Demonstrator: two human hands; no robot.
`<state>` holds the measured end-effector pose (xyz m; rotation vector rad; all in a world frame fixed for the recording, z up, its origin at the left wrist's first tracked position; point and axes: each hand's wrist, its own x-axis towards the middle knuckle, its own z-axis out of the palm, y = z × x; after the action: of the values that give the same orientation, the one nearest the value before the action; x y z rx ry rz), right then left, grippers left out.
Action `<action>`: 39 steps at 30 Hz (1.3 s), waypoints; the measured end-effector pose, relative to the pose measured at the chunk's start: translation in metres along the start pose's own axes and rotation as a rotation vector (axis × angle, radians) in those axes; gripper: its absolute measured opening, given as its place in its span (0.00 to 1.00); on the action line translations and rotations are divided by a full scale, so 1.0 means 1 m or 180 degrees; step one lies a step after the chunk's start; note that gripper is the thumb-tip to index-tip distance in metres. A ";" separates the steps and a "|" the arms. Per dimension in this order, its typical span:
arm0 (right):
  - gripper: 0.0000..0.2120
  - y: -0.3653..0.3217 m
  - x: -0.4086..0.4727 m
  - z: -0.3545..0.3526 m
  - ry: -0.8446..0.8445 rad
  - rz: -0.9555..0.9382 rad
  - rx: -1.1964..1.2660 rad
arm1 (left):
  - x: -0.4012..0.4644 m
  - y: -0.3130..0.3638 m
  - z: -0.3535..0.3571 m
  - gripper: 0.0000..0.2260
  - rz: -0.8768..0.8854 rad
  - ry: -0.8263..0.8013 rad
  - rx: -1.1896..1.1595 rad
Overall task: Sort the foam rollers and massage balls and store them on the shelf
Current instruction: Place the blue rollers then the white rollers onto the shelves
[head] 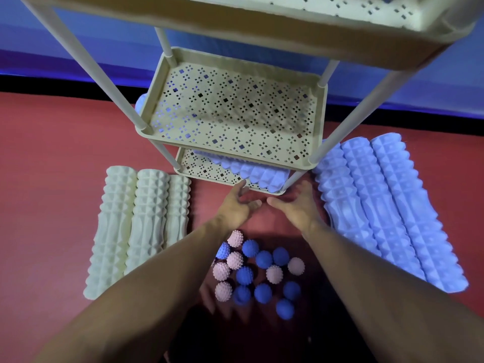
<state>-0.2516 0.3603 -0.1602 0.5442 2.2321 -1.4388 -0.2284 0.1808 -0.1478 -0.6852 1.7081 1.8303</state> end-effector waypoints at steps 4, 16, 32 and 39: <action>0.53 -0.017 0.015 -0.020 -0.0577 -0.0238 -0.0496 | 0.005 0.005 0.003 0.50 0.0236 -0.0020 0.1123; 0.27 -0.030 0.021 -0.023 -0.0873 -0.0283 -0.0411 | 0.030 0.025 -0.001 0.56 0.0674 -0.0283 0.2758; 0.28 -0.027 0.028 -0.023 -0.0617 -0.0559 -0.0201 | 0.010 0.018 -0.034 0.40 0.0806 -0.0014 0.2223; 0.11 -0.036 0.029 -0.013 -0.0171 -0.0486 -0.0223 | -0.024 0.021 -0.127 0.22 0.0909 0.1861 0.1243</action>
<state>-0.2972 0.3612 -0.1443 0.3146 2.3140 -1.4239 -0.2252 0.0520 -0.1248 -0.8982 2.5708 1.4705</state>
